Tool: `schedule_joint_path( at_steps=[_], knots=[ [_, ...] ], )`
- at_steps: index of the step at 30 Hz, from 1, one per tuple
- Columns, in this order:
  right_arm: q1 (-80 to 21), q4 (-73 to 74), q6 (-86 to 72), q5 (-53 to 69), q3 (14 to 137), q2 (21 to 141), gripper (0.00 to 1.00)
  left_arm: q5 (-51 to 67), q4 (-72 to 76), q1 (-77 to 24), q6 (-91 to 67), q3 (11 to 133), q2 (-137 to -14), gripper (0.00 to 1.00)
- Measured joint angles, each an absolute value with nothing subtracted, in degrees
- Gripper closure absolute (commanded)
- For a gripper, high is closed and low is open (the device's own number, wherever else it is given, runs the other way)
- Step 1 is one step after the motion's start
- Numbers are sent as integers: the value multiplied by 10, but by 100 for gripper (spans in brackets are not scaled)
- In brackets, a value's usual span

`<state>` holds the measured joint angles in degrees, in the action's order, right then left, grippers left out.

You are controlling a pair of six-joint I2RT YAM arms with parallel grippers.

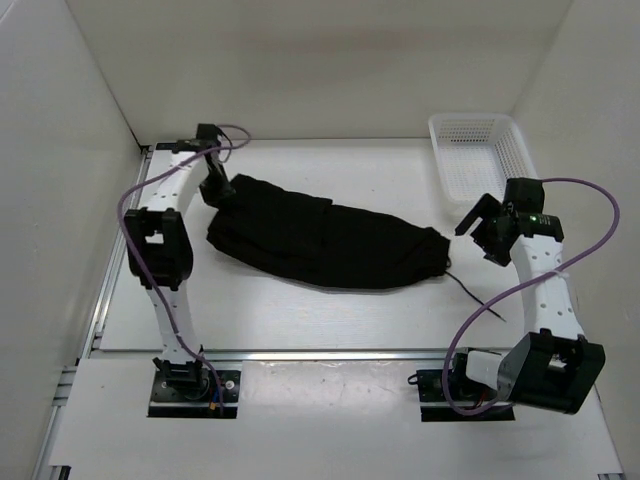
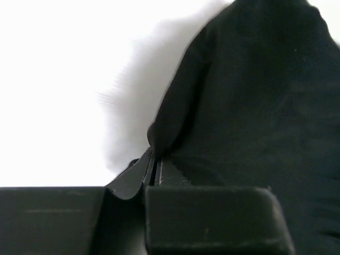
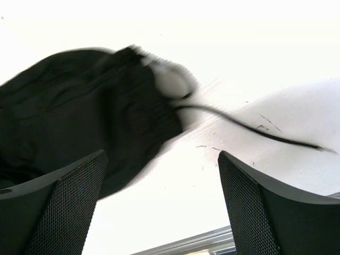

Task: Fold and stack the trousers
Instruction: Fold the trousers

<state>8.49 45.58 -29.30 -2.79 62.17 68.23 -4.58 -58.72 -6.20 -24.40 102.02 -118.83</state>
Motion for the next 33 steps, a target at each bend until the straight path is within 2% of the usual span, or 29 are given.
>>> schedule_joint_path(
  at_steps=[5, 6, 7, 9, 10, 13, 14, 16, 26, 30, 33],
  knots=[
    [76, 453, -289, -5, 626, 728, 12, -105, -638, -23, -237, 1147, -1155, 90],
    [71, 453, -289, -2, 626, 736, 15, -114, -648, -21, -235, 1174, -1151, 90],
    [62, 452, -287, 2, 626, 745, 24, -119, -660, -21, -232, 1202, -1149, 90],
    [43, 449, -285, 6, 626, 759, 35, -123, -673, -23, -229, 1246, -1144, 90],
    [32, 446, -284, 8, 626, 766, 47, -124, -682, -27, -227, 1266, -1139, 90],
    [-9, 434, -290, 11, 626, 795, 72, -114, -701, -38, -225, 1305, -1128, 90],
    [-24, 429, -295, 13, 627, 808, 84, -107, -705, -43, -225, 1311, -1123, 90],
    [-48, 421, -302, 15, 627, 832, 92, -89, -715, -58, -228, 1324, -1114, 90],
    [-75, 409, -320, 15, 654, 867, 90, -56, -733, -218, -279, 1374, -1115, 90],
    [-75, 412, -321, 2, 659, 855, 86, -58, -721, -304, -318, 1378, -1125, 90],
    [-73, 417, -322, -6, 659, 841, 79, -57, -692, -369, -350, 1351, -1129, 72]
  ],
)
